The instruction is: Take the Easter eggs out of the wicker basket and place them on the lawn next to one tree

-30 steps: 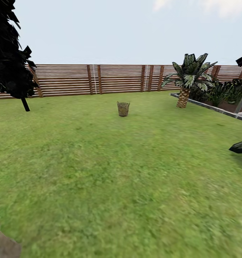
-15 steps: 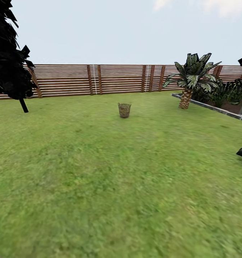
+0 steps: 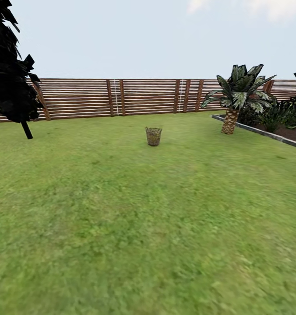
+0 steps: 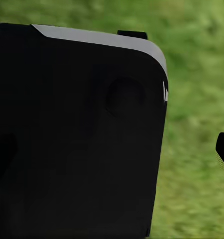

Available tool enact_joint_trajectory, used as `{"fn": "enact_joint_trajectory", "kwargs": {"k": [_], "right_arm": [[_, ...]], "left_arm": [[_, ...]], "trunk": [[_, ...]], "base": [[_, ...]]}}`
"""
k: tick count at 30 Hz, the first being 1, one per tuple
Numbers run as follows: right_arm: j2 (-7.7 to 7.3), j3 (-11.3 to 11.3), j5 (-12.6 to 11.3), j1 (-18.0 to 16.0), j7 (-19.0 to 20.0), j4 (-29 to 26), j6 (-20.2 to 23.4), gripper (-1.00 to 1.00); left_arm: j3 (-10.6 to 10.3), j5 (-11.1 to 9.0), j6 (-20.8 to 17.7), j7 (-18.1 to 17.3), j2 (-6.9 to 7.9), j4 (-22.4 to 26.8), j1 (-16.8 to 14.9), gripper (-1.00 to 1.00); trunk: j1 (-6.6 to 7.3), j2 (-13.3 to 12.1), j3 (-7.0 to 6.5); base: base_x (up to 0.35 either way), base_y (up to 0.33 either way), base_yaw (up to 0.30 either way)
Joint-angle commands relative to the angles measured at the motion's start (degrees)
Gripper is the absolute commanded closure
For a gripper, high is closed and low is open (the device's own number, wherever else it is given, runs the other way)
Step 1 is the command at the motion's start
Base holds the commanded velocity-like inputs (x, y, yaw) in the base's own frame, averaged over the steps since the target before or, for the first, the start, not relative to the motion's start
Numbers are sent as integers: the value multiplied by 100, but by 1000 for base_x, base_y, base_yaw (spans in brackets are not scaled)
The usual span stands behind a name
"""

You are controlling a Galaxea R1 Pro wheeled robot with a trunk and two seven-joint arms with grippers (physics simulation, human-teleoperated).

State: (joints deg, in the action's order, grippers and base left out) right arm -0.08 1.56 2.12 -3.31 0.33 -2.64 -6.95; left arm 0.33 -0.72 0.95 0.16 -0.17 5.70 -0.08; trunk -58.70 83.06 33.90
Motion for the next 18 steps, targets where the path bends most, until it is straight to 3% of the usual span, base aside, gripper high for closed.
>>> {"fn": "enact_joint_trajectory", "kwargs": {"k": [1, 18], "right_arm": [[-1, 11, 21, -3, 2, 3, -17, -100], [-5, 11, 24, -3, 3, 1, -17, -100]], "left_arm": [[3, -7, 10, 2, -1, 1, -1, -100], [3, -7, 10, 2, -1, 1, -1, -100]], "trunk": [[-3, 2, 5], [-3, 2, 5]], "base": [[307, 89, 0], [307, 89, 0]]}}
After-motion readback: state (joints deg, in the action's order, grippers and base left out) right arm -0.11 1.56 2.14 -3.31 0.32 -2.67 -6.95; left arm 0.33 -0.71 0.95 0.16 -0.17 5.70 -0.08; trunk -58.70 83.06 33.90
